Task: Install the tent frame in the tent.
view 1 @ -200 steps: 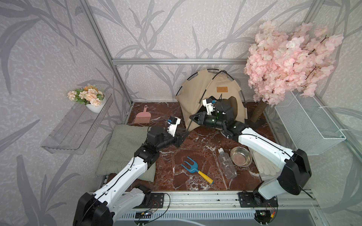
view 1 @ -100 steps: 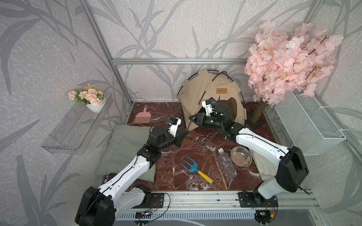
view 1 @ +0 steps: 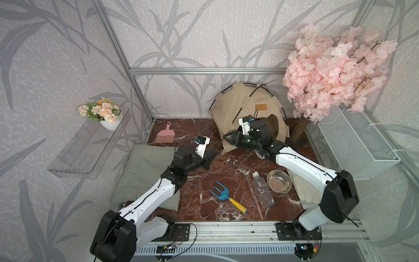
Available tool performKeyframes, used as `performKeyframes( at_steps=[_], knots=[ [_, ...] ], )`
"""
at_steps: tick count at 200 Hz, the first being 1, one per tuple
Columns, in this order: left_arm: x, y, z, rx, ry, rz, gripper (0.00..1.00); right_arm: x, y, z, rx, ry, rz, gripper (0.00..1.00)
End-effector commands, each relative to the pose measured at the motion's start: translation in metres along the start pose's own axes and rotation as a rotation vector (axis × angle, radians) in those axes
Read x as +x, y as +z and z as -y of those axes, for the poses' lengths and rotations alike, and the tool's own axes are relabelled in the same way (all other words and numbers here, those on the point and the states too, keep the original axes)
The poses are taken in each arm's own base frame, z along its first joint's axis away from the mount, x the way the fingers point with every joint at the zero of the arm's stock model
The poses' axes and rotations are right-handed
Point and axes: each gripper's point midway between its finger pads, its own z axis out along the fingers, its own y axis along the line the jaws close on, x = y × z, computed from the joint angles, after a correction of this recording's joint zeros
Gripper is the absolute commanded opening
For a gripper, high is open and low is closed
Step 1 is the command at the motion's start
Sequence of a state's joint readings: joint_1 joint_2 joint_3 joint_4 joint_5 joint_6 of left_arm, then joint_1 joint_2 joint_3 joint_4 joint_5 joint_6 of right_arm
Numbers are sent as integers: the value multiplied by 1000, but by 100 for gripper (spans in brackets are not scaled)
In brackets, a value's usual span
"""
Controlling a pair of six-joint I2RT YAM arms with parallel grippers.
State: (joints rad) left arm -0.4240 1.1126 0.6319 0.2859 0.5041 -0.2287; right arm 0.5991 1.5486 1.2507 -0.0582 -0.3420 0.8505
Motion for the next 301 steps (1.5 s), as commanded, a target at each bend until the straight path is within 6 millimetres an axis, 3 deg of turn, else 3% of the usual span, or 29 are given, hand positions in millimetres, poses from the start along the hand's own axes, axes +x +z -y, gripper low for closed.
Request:
performKeyframes(
  at_steps=[1,64,99,126,161,224,259,301],
  knots=[
    [-21,-3,-4,-16,23,84,0,-13,-31,21,146,-25,54,60],
    [-21,1,-4,1,20,81,0,-9,-59,34,236,-66,63,63],
    [-22,2,-3,8,30,81,0,1,-68,-8,164,-159,43,54],
    [-23,4,-1,24,37,87,0,29,-47,-39,100,-171,6,48],
    [-23,7,2,48,45,85,0,43,-10,-55,49,-93,-19,40],
    [-19,7,6,76,55,80,0,43,25,-49,85,-79,-37,29],
    [-19,7,5,74,63,79,0,37,30,-38,135,-76,-16,23],
    [-23,7,3,57,56,87,0,33,35,-37,128,-57,-21,6]
  ],
)
